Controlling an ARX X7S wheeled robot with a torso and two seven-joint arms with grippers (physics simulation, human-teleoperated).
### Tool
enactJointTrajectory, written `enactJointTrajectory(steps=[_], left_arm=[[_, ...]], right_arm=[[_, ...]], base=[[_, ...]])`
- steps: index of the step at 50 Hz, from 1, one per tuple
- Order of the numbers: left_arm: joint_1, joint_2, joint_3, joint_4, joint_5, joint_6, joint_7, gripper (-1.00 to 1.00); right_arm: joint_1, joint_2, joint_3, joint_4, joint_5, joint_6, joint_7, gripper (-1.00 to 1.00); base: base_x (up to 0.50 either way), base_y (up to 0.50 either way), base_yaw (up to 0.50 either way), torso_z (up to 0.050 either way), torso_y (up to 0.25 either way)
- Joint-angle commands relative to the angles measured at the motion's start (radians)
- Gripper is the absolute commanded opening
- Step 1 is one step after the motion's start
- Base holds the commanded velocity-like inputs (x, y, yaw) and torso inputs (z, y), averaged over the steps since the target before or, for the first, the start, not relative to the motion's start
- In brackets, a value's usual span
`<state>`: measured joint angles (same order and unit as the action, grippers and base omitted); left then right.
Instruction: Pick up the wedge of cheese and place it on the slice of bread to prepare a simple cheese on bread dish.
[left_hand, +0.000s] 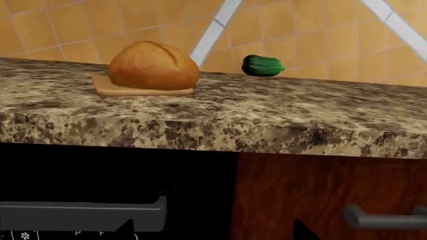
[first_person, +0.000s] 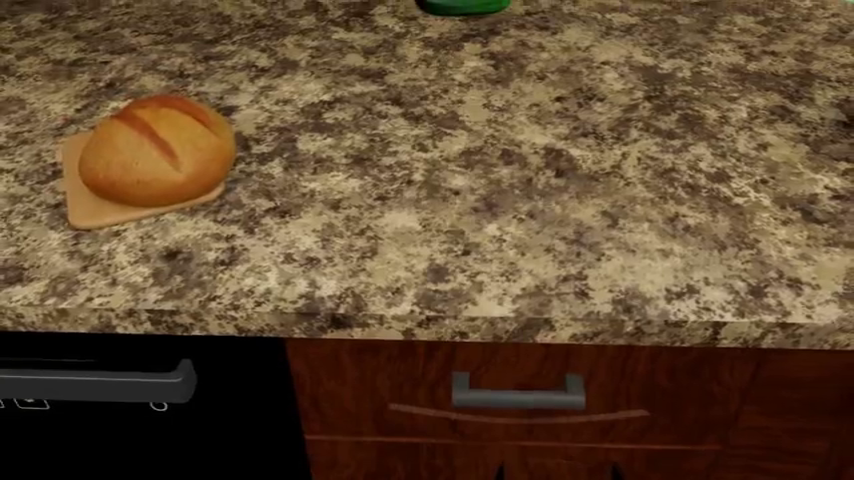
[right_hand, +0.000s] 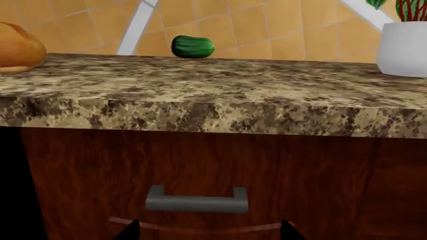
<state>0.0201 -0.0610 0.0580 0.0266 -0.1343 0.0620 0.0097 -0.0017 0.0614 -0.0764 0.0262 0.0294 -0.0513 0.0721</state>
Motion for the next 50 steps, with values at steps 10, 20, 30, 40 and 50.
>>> enactJointTrajectory(steps=[10, 20, 30, 40, 50], left_arm=[[0.034, -0.034, 0.021, 0.074, -0.054, 0.083, 0.005, 1.0], [0.034, -0.053, 0.026, 0.129, -0.061, 0.044, -0.027, 1.0], [0.031, -0.077, 0.024, 0.226, -0.066, -0.03, -0.068, 1.0], [-0.012, -0.113, -0.007, 0.416, -0.048, -0.217, -0.164, 1.0], [-0.078, -0.149, -0.063, 0.53, -0.086, -0.342, -0.21, 1.0]], right_arm=[[-0.01, 0.033, -0.031, -0.032, 0.0, -0.027, 0.046, 1.0], [-0.015, 0.048, -0.043, -0.104, 0.009, 0.029, 0.063, 1.0], [-0.006, 0.075, -0.056, -0.214, -0.008, 0.112, 0.074, 1.0], [0.025, 0.109, -0.022, -0.369, 0.008, 0.252, 0.088, 1.0], [0.073, 0.14, 0.005, -0.482, 0.008, 0.362, 0.105, 1.0]], base=[[0.0, 0.0, 0.0, 0.05, 0.0], [0.0, 0.0, 0.0, 0.05, 0.0], [0.0, 0.0, 0.0, 0.05, 0.0], [0.0, 0.0, 0.0, 0.021, 0.0], [0.0, 0.0, 0.0, 0.0, 0.0]])
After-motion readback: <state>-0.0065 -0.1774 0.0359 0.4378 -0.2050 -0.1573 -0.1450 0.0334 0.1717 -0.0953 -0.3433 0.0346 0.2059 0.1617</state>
